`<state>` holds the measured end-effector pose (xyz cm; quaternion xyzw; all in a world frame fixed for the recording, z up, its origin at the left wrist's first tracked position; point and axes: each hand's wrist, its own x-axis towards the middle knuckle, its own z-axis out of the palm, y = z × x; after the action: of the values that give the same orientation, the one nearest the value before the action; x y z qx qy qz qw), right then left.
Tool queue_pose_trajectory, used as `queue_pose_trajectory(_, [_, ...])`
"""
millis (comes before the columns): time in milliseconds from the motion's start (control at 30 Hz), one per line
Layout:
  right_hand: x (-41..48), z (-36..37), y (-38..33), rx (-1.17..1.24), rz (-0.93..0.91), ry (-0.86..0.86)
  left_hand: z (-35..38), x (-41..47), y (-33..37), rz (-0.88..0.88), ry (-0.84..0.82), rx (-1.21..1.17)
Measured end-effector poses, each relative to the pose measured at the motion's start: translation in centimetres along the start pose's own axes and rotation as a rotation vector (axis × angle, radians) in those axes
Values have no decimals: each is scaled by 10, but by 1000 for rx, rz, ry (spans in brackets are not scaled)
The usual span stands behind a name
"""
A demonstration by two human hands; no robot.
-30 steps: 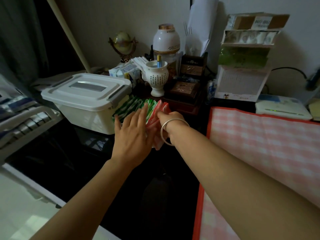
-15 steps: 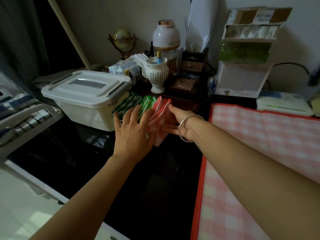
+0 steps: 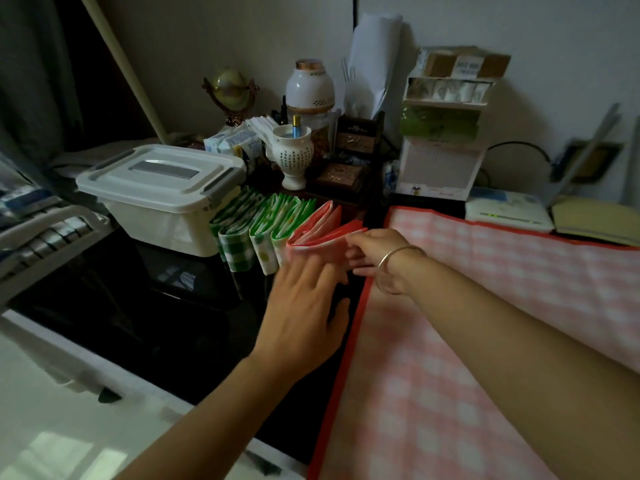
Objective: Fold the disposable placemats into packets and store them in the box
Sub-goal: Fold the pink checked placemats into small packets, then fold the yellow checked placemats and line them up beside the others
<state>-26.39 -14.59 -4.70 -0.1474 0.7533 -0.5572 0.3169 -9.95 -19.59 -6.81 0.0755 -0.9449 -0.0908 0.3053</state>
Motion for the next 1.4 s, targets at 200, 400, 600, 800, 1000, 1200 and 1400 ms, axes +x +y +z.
queue_pose_trajectory(200, [-47,-30,17,-265,-50,-33,2,-48,67,342,-425,-250])
queue_pose_trajectory(400, [-129,-94,61,-760,-157,-71,2,-64,105,466,-687,-111])
queue_pose_trajectory(600, [-218,-160,118,-1129,-255,-71,-3,-56,119,447,-848,117])
queue_pose_trajectory(800, [-271,-189,150,-1150,-210,-128,-5,-47,116,312,-917,10])
queue_pose_trajectory(1000, [-283,-189,147,-1181,-70,-310,-13,-26,118,-36,-969,-165])
queue_pose_trajectory(1200, [-290,-202,132,-1190,-45,-174,-28,-20,135,-134,-984,-176])
queue_pose_trajectory(1400, [-294,-213,128,-1119,59,-69,-51,-29,163,-57,-963,-170])
